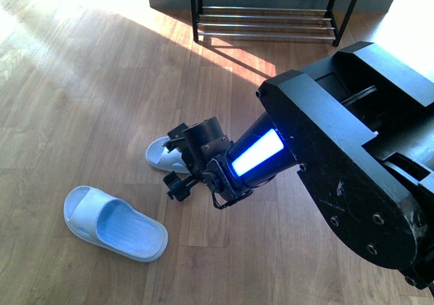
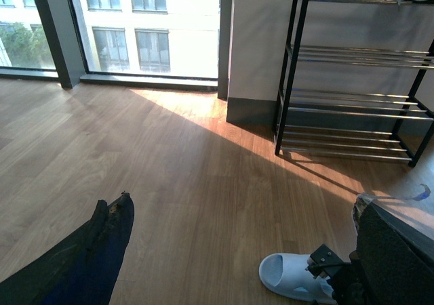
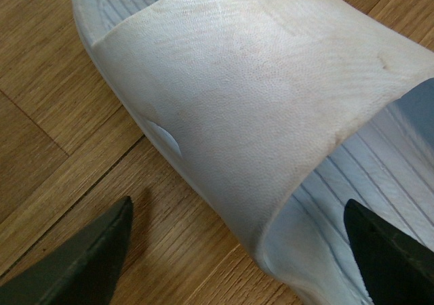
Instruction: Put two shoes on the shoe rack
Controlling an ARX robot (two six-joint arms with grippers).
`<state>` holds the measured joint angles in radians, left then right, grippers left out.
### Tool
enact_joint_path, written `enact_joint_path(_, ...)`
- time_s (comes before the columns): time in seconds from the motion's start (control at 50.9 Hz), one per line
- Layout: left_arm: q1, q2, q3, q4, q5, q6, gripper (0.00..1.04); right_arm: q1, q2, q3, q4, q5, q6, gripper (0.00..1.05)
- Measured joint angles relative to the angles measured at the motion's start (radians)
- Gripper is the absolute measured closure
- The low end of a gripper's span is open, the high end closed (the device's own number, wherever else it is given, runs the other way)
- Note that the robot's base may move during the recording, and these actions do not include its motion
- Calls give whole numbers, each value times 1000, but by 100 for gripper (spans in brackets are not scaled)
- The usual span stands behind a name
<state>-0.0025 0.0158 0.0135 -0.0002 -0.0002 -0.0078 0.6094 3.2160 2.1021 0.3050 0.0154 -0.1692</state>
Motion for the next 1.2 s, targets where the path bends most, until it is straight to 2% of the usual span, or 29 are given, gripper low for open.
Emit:
enact_joint_path(0.354,0,0,0,0,0,0,9,-1,11,15,8,16,0,73)
enact_joint_path(0.452,0,0,0,0,0,0,9,-6,0,-19,42,16,-2,92)
enact_joint_path(0.531,0,0,0,0,0,0,9,-11,-21,-66,71,20,-3,103)
enact_joint_path(0.688,0,0,0,0,0,0,9,-48,-139,-262,197,54,32,103)
enact_joint_path(0.944,0,0,0,0,0,0,9,-172,-623,-832,505,154,159,103)
enact_joint_path(1.2,0,0,0,0,0,0,9,-292,-1027,-1284,617,159,212,103)
